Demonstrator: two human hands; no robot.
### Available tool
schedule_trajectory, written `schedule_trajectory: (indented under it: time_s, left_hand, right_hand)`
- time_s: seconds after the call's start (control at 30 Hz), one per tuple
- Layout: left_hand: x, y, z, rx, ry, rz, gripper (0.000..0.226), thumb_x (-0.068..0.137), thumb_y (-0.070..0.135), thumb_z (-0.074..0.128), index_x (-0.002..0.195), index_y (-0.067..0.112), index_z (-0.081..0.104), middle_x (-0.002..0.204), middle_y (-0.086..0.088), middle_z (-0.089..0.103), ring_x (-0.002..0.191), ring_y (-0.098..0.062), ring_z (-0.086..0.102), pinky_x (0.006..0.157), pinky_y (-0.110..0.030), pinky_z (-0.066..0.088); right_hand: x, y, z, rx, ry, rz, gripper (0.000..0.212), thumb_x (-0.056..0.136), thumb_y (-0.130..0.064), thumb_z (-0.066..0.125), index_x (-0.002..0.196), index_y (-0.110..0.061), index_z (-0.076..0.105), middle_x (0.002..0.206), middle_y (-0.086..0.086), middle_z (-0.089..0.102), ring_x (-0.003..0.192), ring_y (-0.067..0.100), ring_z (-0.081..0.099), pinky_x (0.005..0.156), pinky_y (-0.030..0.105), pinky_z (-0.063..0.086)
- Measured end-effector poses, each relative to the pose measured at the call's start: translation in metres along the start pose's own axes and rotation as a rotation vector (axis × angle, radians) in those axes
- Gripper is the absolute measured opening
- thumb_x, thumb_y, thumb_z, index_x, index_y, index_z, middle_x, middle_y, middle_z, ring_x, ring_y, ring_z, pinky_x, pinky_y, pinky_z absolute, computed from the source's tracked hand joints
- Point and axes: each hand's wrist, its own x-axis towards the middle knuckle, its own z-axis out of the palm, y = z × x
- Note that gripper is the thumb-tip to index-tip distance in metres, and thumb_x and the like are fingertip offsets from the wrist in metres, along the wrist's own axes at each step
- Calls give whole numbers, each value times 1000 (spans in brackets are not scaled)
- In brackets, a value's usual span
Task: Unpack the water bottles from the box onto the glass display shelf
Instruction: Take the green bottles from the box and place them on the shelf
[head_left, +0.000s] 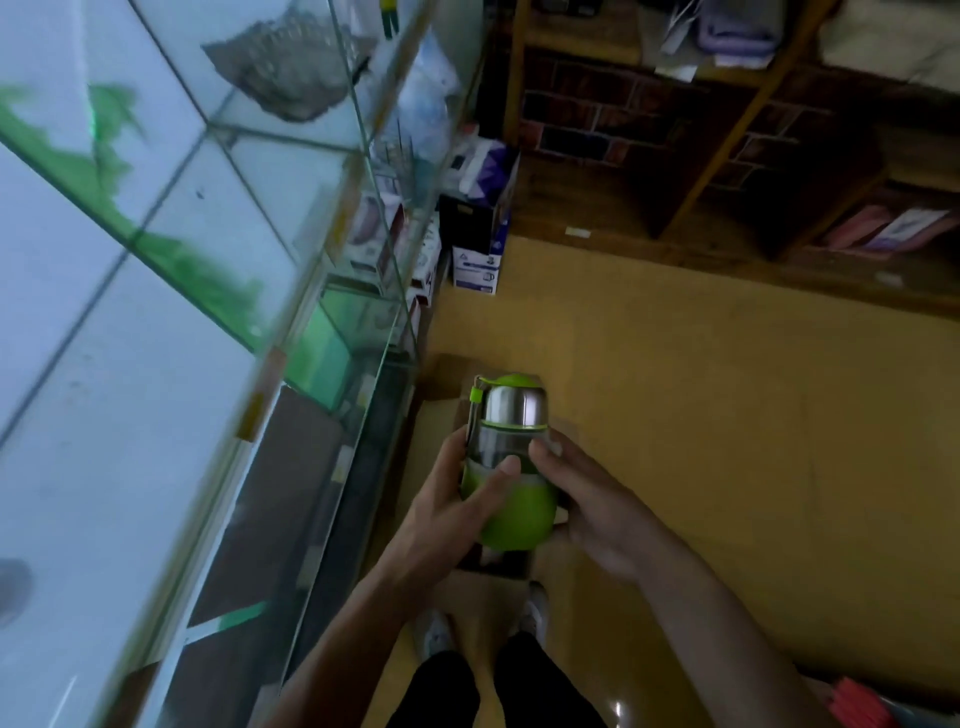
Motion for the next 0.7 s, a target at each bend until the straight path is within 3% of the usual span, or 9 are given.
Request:
schedule_trajectory:
  time_s: [0.17,0.27,0.37,0.43,0.53,0.6,0.63,0.7]
  left_hand:
    - [-25,44,-2,41,2,137,45,92,50,66,134,40,53,123,6,70,108,-12,70,91,-41,60]
    - [-37,70,-3,28,22,200,45,90,52,67,132,42,56,123,6,70,112,-15,69,96,-47,57]
    - [-48,97,-5,35,41,272,49,87,53,67,133,42,56,126,7,69,114,-16,68,97,-49,56]
    - [-53,114,-7,37,46,318,53,86,55,68,136,44,54,130,12,67,117,-9,66,97,-43,56]
    - [-67,139,-9,36,68,370,56,84,59,69,134,51,47,130,33,52,115,14,55,94,-20,50]
    - [-75,151,-13,51,73,375,54,86,52,66,133,54,40,120,40,42,104,24,49,86,-10,45]
    - [-80,160,-14,51,77,385,46,88,51,68,126,58,42,116,42,46,97,28,52,81,-6,46]
    - [-88,174,-20,83,86,464,49,86,60,70,128,60,47,126,32,60,107,20,58,90,-17,53]
  right_hand:
    - [-34,-34,20,-67,8,-134,53,90,-56,59,141,-41,55,132,-8,70,115,19,71,100,62,53]
    - [-49,-57,31,-87,20,-198,59,84,-59,62,140,-44,56,141,-8,63,121,15,68,97,52,59]
    - [-62,-81,41,-113,16,-274,56,85,-58,61,139,-45,56,137,-12,66,118,11,69,99,52,58]
    - [-71,-96,48,-137,14,-320,55,83,-60,61,137,-48,57,135,-14,67,116,10,69,100,53,57]
    - [-82,-114,60,-135,18,-387,60,82,-62,64,139,-46,57,139,-12,64,121,13,67,100,55,57]
    - [-89,-124,67,-141,10,-423,59,85,-61,64,141,-44,57,142,-10,62,124,15,65,100,56,56]
    - [-94,-130,71,-154,7,-452,54,88,-59,62,139,-44,58,140,-10,64,124,15,66,100,57,56]
    - [-102,-141,80,-171,8,-501,45,91,-57,60,134,-44,62,135,-11,68,123,15,66,101,59,55]
